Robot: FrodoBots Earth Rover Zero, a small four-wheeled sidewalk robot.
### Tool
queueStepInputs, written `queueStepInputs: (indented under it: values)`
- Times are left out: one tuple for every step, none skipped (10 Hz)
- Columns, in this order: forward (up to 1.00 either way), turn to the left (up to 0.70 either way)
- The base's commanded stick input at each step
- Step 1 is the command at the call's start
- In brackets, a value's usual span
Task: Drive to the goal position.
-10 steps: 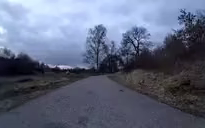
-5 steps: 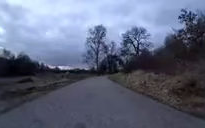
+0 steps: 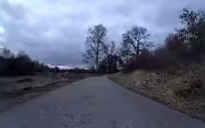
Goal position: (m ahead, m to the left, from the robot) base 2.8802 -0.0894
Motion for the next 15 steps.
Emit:
queueStepInputs:
  values:
    - [0.50, 0.00]
    - [0.50, 0.00]
    - [0.50, 0.00]
    - [0.50, 0.00]
    - [0.50, 0.00]
    - [0.50, 0.00]
    - [0.50, 0.00]
    - [0.50, 0.00]
    - [0.50, 0.00]
    - [0.50, 0.00]
    - [0.50, 0.00]
    - [0.50, 0.00]
    - [0.50, 0.00]
    - [0.50, 0.00]
    - [0.50, 0.00]
